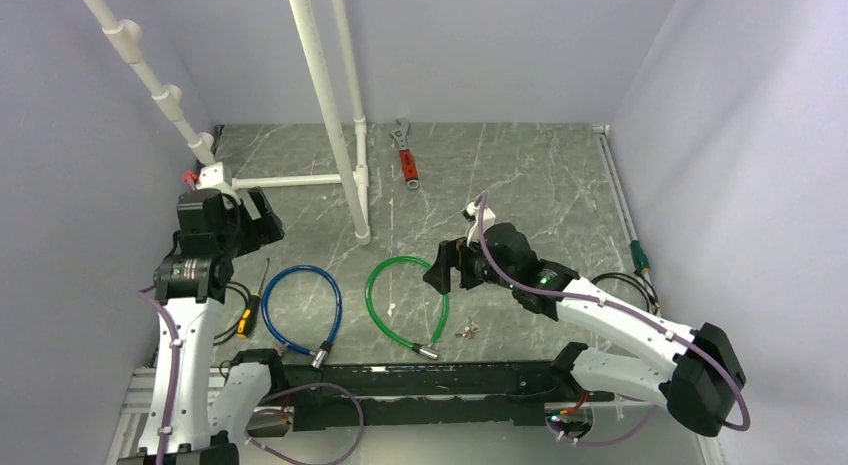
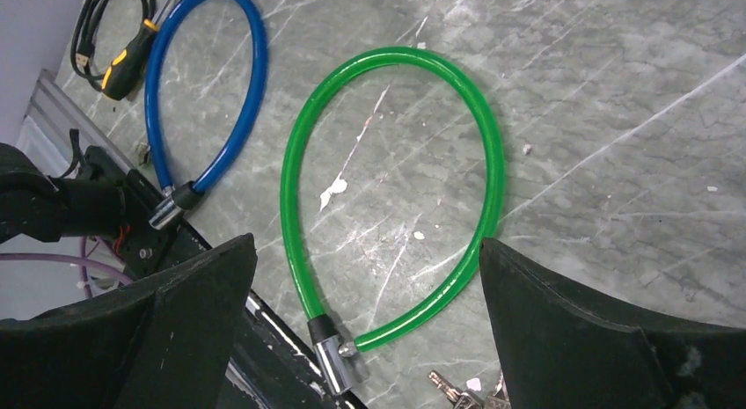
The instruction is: Unlock with the key
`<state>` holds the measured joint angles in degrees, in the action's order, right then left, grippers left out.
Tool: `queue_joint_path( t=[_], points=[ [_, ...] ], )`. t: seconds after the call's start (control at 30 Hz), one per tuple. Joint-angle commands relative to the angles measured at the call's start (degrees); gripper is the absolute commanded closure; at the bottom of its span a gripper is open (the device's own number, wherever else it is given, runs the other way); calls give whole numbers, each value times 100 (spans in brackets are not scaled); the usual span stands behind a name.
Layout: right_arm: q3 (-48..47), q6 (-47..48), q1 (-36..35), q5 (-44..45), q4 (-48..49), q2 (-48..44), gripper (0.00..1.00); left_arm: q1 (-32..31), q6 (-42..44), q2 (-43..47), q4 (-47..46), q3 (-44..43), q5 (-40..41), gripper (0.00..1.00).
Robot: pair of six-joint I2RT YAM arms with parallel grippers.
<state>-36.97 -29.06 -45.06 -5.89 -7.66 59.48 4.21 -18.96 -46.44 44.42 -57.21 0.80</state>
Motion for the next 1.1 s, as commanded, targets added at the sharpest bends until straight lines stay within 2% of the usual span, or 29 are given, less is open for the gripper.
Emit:
queue_joint_path(
  t=[0.0, 0.13, 0.4, 0.63, 1.07],
  points=[
    [-201, -96, -101, 1, -111, 84, 0, 10, -29, -50, -92, -45, 11, 6],
    [-666, -16, -326, 67, -793, 458, 0, -31, -43, -42, -87, -14, -27, 6],
    [-1249, 744, -1376, 176, -1383, 1109, 2, -254, -295, 201, 318, 161, -212, 7],
    [-1778, 1522, -1781, 91, -2043, 2176, 13, -345, -244, 221, 140, 289, -172, 7],
    [-2075, 1648, -2396, -147, -1678, 3269, 27, -342, -275, 124, 233, 245, -97, 8]
  ],
)
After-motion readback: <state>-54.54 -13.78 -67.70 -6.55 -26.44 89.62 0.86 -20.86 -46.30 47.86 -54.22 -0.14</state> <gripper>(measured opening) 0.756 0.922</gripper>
